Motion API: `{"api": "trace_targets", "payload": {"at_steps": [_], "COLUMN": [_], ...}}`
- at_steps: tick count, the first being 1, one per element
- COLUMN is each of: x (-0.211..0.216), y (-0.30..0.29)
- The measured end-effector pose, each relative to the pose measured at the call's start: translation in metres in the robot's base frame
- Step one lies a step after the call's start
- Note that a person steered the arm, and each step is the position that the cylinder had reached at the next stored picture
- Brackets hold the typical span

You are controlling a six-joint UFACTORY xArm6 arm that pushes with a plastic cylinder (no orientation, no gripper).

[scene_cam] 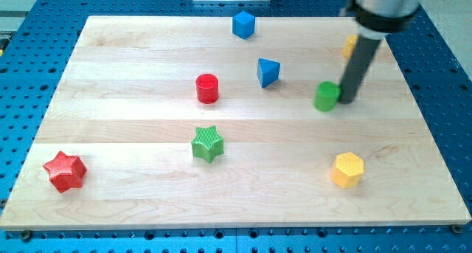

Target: Push the green star to the left of the green circle

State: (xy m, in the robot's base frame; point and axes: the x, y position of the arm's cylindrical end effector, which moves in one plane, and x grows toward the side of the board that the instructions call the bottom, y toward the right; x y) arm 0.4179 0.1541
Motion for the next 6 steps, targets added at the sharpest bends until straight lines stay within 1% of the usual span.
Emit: {"api": "trace_targets", "payload": {"at_steps": [1,2,3,4,5,6], "x": [0.014,0.054,0.115,0.136,0.122,0.097], "y": [-0.071,-0.091,-0.108,-0.193,-0.205,-0.179]}}
